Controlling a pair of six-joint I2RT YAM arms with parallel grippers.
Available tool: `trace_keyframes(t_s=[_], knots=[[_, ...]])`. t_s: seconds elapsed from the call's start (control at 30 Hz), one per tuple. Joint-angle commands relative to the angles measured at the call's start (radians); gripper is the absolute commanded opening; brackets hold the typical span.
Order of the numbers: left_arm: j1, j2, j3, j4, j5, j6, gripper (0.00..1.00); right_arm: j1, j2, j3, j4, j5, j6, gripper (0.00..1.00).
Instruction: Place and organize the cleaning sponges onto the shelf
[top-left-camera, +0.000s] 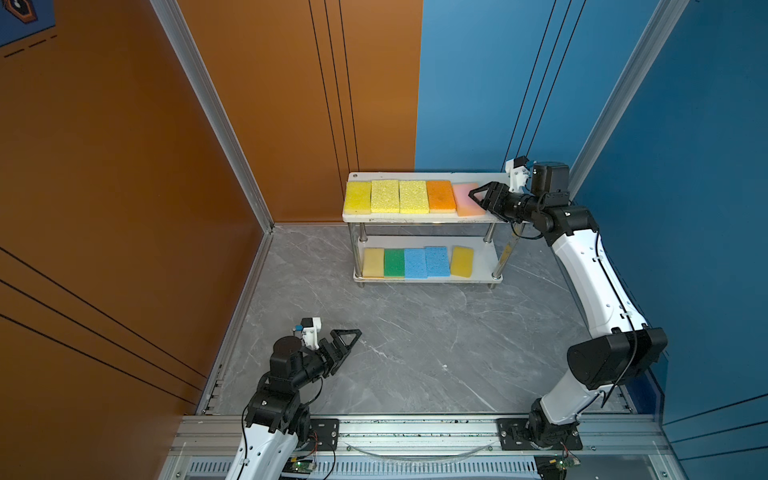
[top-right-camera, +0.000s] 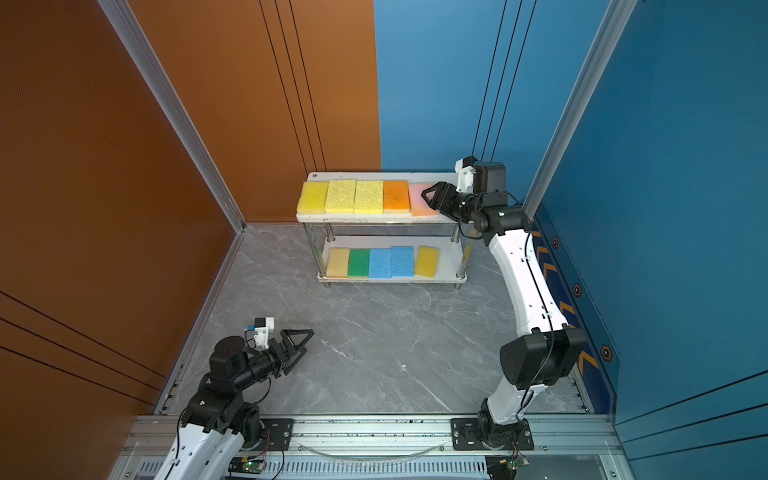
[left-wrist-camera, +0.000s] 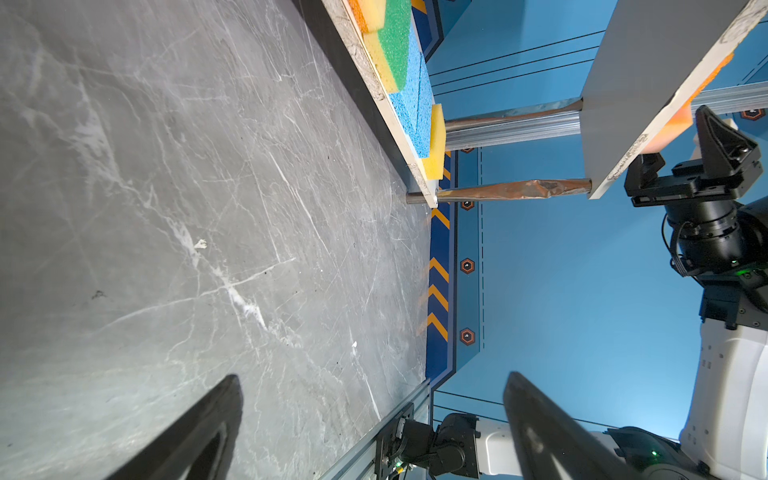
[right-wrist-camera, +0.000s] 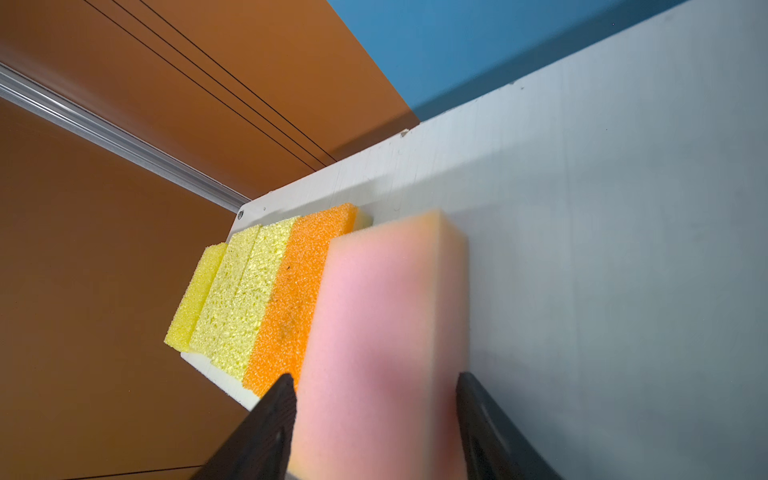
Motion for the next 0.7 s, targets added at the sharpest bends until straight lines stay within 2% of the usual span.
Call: trace_keyframes(t_s=[0.0,0.43,0.67], knots=[[0.012,-0.009,-0.015,-0.008,0.026,0.014,0.98,0.012,-0.002,0.025,0.014,-0.003,0.013,0.63],[0.021,-0.02,-0.006,-0.017,0.035,0.013,0.98,-0.007,-0.05,-0.005,0.006,0.051,-0.003,0.66],[0.025,-0.017,0.006,-0.017,0.036,0.016,0.98,-0.046,-0.111,-0.029,-0.002,0.031,-0.007,0.69]])
